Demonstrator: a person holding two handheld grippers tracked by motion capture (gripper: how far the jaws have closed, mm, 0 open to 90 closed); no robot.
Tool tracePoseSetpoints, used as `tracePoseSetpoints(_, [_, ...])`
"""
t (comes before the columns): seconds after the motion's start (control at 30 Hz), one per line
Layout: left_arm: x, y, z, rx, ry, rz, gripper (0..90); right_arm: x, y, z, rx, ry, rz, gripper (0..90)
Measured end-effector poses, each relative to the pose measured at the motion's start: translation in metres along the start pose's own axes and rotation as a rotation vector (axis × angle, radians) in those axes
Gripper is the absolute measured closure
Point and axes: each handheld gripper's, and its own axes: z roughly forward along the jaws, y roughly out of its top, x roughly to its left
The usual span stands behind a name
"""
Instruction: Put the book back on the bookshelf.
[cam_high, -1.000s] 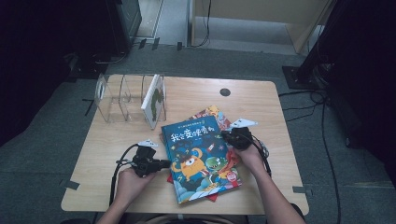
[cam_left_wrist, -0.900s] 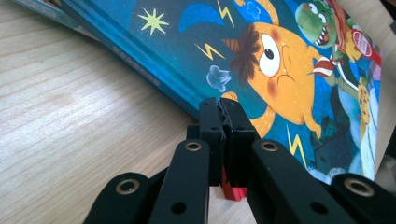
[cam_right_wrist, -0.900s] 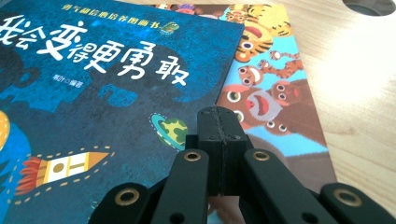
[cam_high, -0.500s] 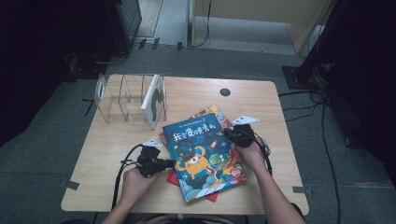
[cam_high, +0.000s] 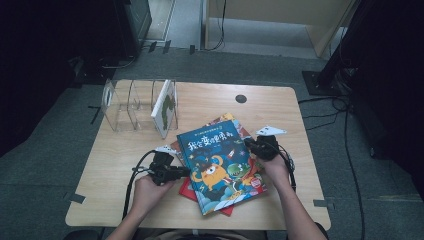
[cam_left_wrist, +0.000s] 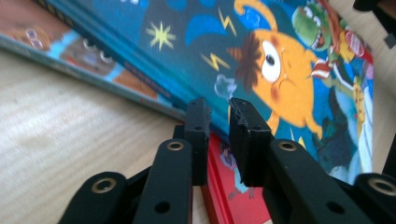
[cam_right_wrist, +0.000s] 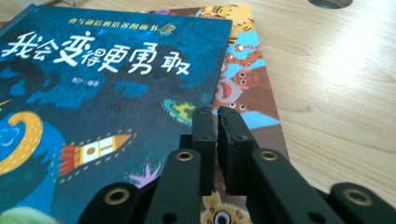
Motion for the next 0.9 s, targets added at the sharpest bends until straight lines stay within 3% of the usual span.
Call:
tracePoseSetpoints(0.3, [0.009, 0.018, -0.007, -0.037, 0.021, 0.038, 59.4, 0.005, -0.008, -0.009, 0.007, 0.021, -0.010, 71.8])
tracePoseSetpoints(0.5, [0.015, 0.033, -0.003, -0.001, 0.042, 0.058, 55.8, 0.011, -0.013, -0.015, 0.007, 0.033, -0.011, 68.0])
tracePoseSetpoints(0.9, [0.025, 0.060, 0.005, 0.035, 0.044, 0.100, 83.7, 0.020, -0.021, -0.027, 0.010, 0.066, 0.011, 77.6])
